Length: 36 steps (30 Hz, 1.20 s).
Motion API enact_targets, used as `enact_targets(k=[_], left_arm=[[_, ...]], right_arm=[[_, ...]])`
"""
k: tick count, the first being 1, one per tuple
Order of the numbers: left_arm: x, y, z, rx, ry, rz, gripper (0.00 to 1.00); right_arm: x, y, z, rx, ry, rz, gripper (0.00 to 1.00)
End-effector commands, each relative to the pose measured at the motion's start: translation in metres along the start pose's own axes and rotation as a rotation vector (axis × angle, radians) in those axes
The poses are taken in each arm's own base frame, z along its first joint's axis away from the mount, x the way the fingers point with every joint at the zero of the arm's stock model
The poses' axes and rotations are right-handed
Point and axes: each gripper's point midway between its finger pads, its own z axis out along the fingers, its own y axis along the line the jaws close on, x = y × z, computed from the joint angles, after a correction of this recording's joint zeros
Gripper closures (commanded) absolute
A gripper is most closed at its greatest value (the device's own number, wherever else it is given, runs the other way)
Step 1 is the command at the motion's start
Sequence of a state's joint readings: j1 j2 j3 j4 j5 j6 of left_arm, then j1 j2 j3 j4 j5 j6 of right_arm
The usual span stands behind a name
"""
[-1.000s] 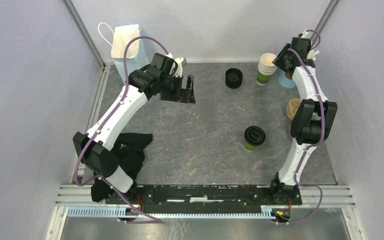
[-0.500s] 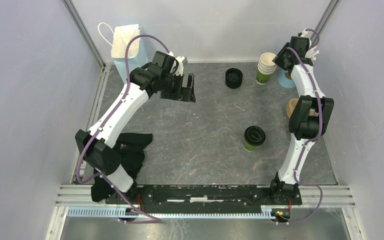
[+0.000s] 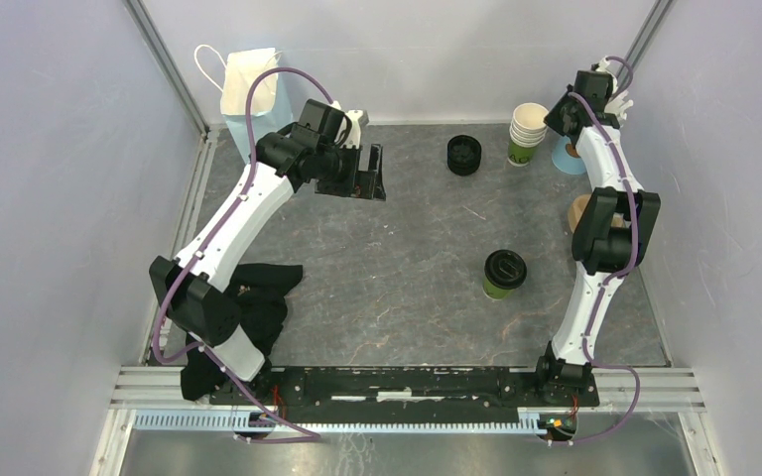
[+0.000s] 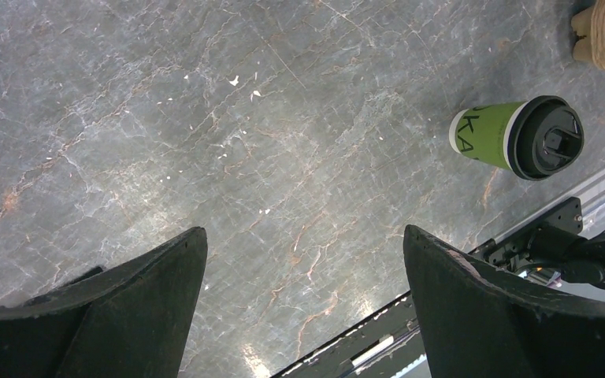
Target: Pack the takeout coffee
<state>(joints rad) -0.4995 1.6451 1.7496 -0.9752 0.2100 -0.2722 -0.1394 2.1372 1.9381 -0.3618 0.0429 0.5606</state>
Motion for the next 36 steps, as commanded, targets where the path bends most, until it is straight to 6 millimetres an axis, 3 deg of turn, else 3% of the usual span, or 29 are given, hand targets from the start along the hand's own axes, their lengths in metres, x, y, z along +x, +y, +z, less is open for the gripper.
enact_targets(k=[1,6,21,25,28,31,32,34,36], left_arm=[[-0.013,0.001,-0.006,-0.001,-0.039,0.047,0.00],[-0.012,-0.001,-0.007,0.007,-0.039,0.046,0.00],[-0.012,-0.005,-0.013,0.029,-0.057,0.054,0.00],[-0.013,-0.006,-0.015,0.032,-0.064,0.056,0.00],[-0.013,-0.006,-0.014,0.031,-0.062,0.055,0.00],[-0.012,-0.006,-0.015,0.033,-0.061,0.055,0.00],[-0.011,-0.006,-0.015,0.031,-0.061,0.053,0.00],[-0.011,-0.006,-0.012,0.034,-0.055,0.052,0.00],[-0.013,-0.008,-0.012,0.044,-0.057,0.054,0.00]], right_arm=[[-0.021,0.004,-0.004,0.010,-0.051,0.017,0.91],[-0.026,0.009,-0.019,0.009,-0.037,0.043,1.00],[-0.054,0.018,-0.075,-0.138,-0.108,0.231,1.00],[-0.051,0.019,-0.085,-0.190,-0.125,0.237,1.00],[-0.033,0.009,-0.079,-0.171,-0.072,0.200,1.00],[-0.053,0.017,-0.100,-0.190,-0.156,0.162,1.00],[-0.049,0.011,-0.097,-0.164,-0.159,0.145,1.00],[-0.019,0.004,-0.081,-0.171,-0.017,0.178,1.00],[-0.020,0.011,-0.089,-0.182,-0.059,0.136,1.00]])
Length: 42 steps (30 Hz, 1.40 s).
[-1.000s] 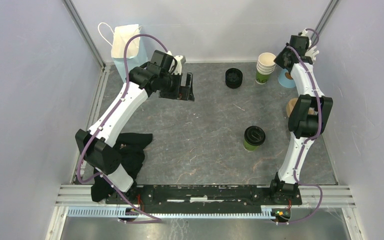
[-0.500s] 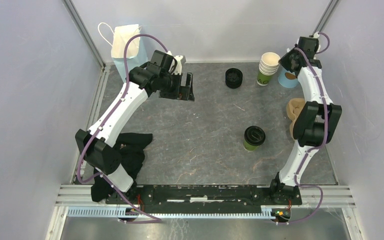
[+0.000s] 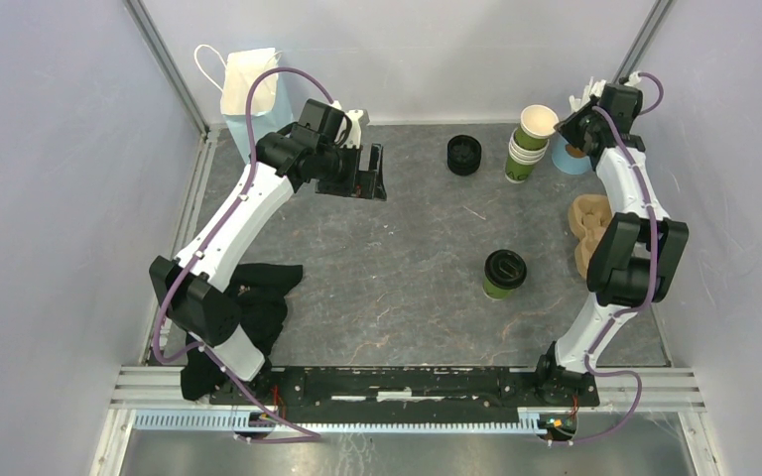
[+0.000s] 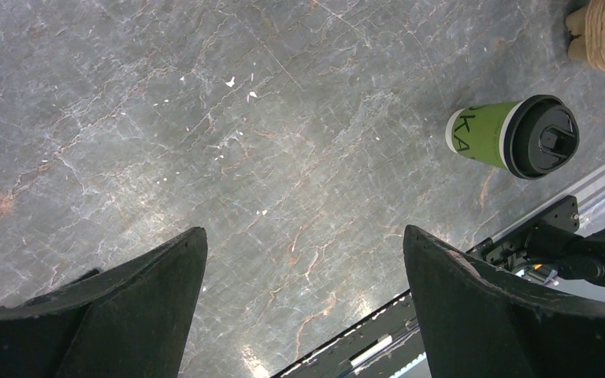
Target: Pack the takeout coffee
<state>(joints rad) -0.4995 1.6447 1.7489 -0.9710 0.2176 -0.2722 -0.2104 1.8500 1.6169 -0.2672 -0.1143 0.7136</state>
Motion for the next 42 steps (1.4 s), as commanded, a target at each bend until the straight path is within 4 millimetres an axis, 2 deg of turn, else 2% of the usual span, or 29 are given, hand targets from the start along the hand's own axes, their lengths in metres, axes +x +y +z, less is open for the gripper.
enact_targets(k=[1,3,6,11,15,19,21,22,24,27,28,31,34,37,39,42], left_arm=[[-0.013,-0.008,-0.012,0.041,-0.056,0.053,0.00],[-0.013,-0.008,-0.012,0.039,-0.056,0.051,0.00],[-0.012,-0.008,-0.012,0.040,-0.054,0.052,0.00],[-0.012,-0.008,-0.013,0.040,-0.057,0.048,0.00],[-0.010,-0.008,-0.012,0.043,-0.050,0.044,0.00],[-0.010,-0.009,-0.013,0.045,-0.052,0.041,0.00],[-0.011,-0.005,-0.016,0.025,-0.064,0.033,0.00],[-0.011,-0.003,-0.017,0.009,-0.069,0.028,0.00],[-0.011,0.003,-0.019,-0.025,-0.085,0.016,0.00],[-0.011,0.011,-0.021,-0.076,-0.102,-0.003,0.00],[-0.011,0.014,-0.022,-0.090,-0.108,-0.009,0.00],[-0.012,0.022,-0.027,-0.143,-0.128,-0.032,0.00],[-0.010,0.037,-0.033,-0.229,-0.139,-0.051,0.00],[-0.005,0.036,-0.029,-0.212,-0.126,-0.060,0.00],[-0.005,0.029,-0.027,-0.174,-0.124,-0.064,0.00],[-0.007,0.024,-0.028,-0.147,-0.129,-0.063,0.00]], right_arm=[[-0.012,0.023,-0.023,-0.089,-0.102,-0.065,1.00],[-0.009,0.013,-0.021,-0.085,-0.083,-0.024,1.00],[-0.014,0.016,-0.019,-0.081,-0.062,-0.051,1.00],[-0.046,0.045,-0.041,-0.138,-0.126,-0.077,1.00],[-0.069,0.060,-0.056,-0.144,-0.159,-0.118,1.00],[-0.081,0.084,-0.086,-0.221,-0.197,-0.192,1.00],[-0.073,0.106,-0.104,-0.299,-0.196,-0.299,1.00],[-0.060,0.114,-0.109,-0.341,-0.168,-0.351,1.00],[-0.010,0.133,-0.114,-0.481,-0.038,-0.454,1.00],[0.099,0.150,-0.132,-0.675,0.239,-0.578,1.00],[0.134,0.152,-0.142,-0.713,0.326,-0.628,1.00],[0.209,0.137,-0.171,-0.778,0.504,-0.713,1.00],[0.258,0.108,-0.198,-0.825,0.606,-0.758,1.00],[0.300,0.084,-0.223,-0.866,0.720,-0.799,1.00],[0.319,0.069,-0.229,-0.841,0.761,-0.832,1.00],[0.326,0.056,-0.228,-0.819,0.746,-0.909,1.00]])
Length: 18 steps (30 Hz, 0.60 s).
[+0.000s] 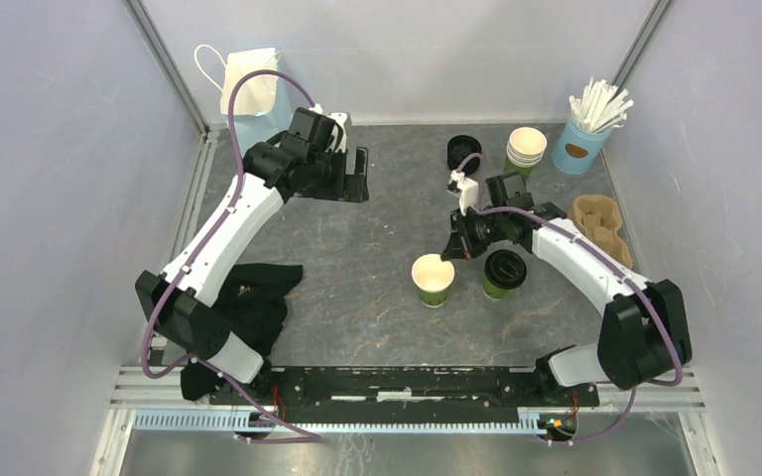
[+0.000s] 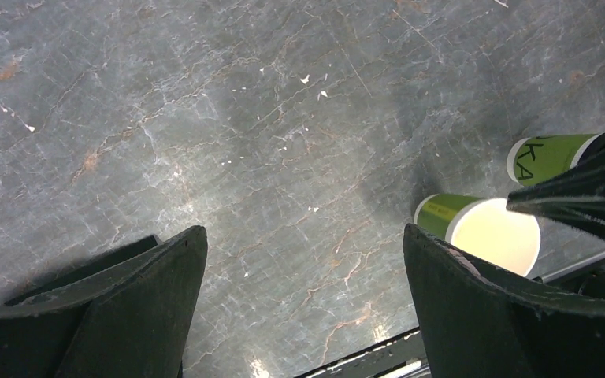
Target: Pack the takeout coffee
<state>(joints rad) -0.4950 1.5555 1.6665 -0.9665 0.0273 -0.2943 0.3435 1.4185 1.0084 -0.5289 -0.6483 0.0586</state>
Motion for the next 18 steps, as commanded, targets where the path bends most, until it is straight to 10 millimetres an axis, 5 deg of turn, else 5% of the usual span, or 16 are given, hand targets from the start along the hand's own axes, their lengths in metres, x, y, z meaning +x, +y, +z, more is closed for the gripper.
enact_targets(k=[1,6,10,14,18], left_arm=[[-0.013,-0.009,-0.011,0.041,-0.058,-0.045,0.00],[-0.007,-0.015,-0.008,0.079,-0.044,-0.064,0.01],[-0.010,-0.018,-0.011,0.093,-0.064,-0.067,0.01],[-0.012,-0.019,-0.013,0.099,-0.070,-0.061,0.01],[-0.014,-0.018,-0.014,0.093,-0.077,-0.055,0.01]], right_arm=[[-0.004,0.008,-0.007,0.015,-0.047,-0.169,1.00],[0.014,0.001,0.000,0.027,-0.048,-0.151,0.98],[0.005,0.000,-0.007,0.070,-0.093,-0.156,0.79],[-0.037,-0.012,-0.030,0.223,-0.191,-0.102,0.41],[-0.096,-0.066,-0.069,0.511,-0.334,0.054,0.32]])
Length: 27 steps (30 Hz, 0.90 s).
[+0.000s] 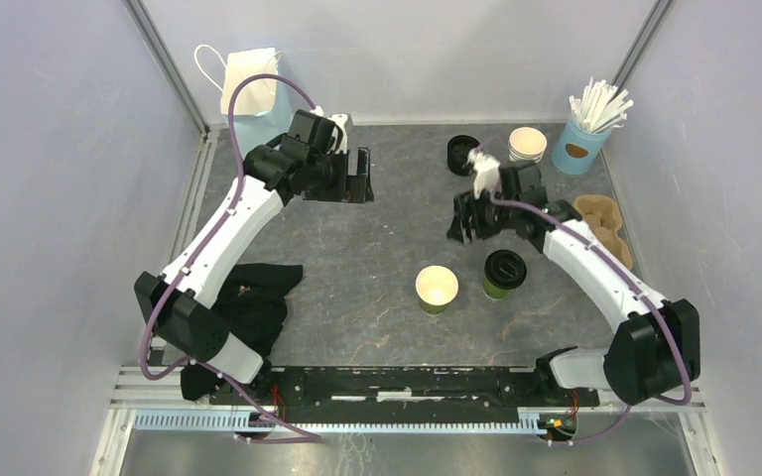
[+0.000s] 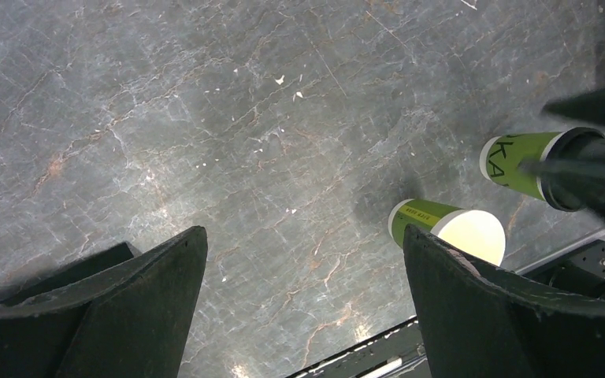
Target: Pack the takeout coffee
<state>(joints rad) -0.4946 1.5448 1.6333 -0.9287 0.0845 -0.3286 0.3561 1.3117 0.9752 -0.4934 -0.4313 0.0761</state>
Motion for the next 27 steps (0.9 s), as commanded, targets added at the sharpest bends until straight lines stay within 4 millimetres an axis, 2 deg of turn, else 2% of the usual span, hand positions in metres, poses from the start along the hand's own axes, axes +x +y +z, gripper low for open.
enact_targets(k=[1,3,5,6,8,11,13,17,20,27], left_arm=[[-0.017,-0.008,-0.017,0.034,-0.081,-0.019,0.01],[-0.017,-0.008,-0.017,0.033,-0.082,-0.013,0.01],[-0.018,-0.008,-0.018,0.032,-0.084,-0.003,0.00],[-0.019,-0.007,-0.019,0.029,-0.085,0.001,0.00],[-0.020,-0.007,-0.019,0.024,-0.085,0.008,0.00],[-0.021,-0.005,-0.019,0.010,-0.081,0.022,0.00],[-0.021,-0.002,-0.019,-0.004,-0.071,0.032,0.00],[-0.019,0.002,-0.020,-0.022,-0.060,0.044,0.00],[-0.017,0.006,-0.019,-0.042,-0.053,0.054,0.00],[-0.020,0.010,-0.014,-0.055,-0.044,0.072,0.00]], right_arm=[[-0.095,-0.078,-0.033,0.404,-0.255,0.158,0.31],[-0.119,-0.112,-0.035,0.539,-0.322,0.294,0.31],[-0.140,-0.133,-0.023,0.586,-0.351,0.415,0.31],[-0.156,-0.139,-0.019,0.589,-0.374,0.446,0.31],[-0.172,-0.149,0.001,0.582,-0.378,0.475,0.33],[-0.192,-0.163,0.019,0.590,-0.407,0.493,0.34],[-0.199,-0.175,0.030,0.616,-0.414,0.498,0.34],[-0.197,-0.204,0.042,0.718,-0.392,0.507,0.39],[-0.197,-0.217,0.048,0.755,-0.380,0.491,0.46],[-0.199,-0.240,0.063,0.802,-0.363,0.429,0.46]])
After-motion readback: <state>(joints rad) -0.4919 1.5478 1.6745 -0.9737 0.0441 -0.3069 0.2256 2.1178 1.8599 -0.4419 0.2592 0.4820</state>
